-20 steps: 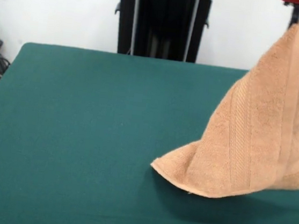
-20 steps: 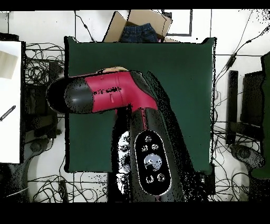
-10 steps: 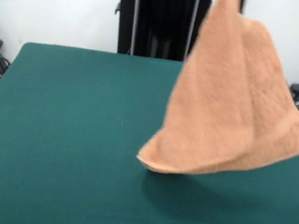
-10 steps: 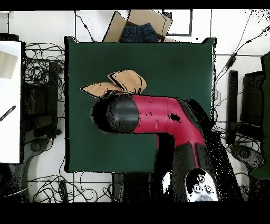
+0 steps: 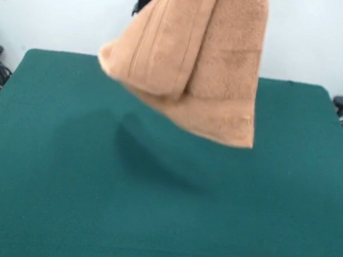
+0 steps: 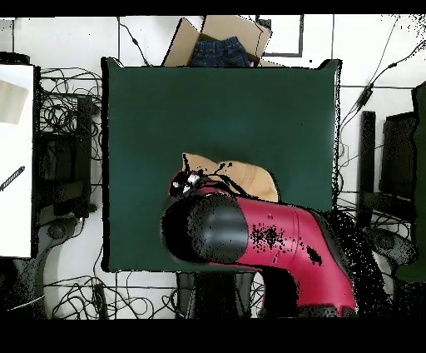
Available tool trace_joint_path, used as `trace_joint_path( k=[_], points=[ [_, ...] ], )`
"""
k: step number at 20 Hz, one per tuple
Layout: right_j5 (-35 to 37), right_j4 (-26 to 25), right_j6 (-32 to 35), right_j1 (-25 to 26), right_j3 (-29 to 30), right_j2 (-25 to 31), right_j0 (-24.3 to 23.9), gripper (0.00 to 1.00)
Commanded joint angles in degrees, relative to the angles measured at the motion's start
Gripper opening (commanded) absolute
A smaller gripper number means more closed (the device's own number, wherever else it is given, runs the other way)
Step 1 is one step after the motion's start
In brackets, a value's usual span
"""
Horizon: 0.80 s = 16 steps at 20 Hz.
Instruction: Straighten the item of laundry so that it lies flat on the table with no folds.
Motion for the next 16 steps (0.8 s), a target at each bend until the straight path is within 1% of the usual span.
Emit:
trace_joint_path(
  k=[1,7,9,14,16],
  points=[
    [-3.7,2.4,-11.0,-4.7,11.7,3.0,1.1,0.0],
    [-8.3,2.3,-11.9,-5.3,15.4,3.2,1.5,0.0],
    [-11.4,2.0,-11.8,-5.1,17.1,3.8,1.3,0.0],
    [-22.3,0.7,-10.3,-2.4,22.2,7.6,-1.2,0.0],
    [-21.5,1.9,-12.0,-2.6,22.9,9.5,-2.9,0.0]
  ],
)
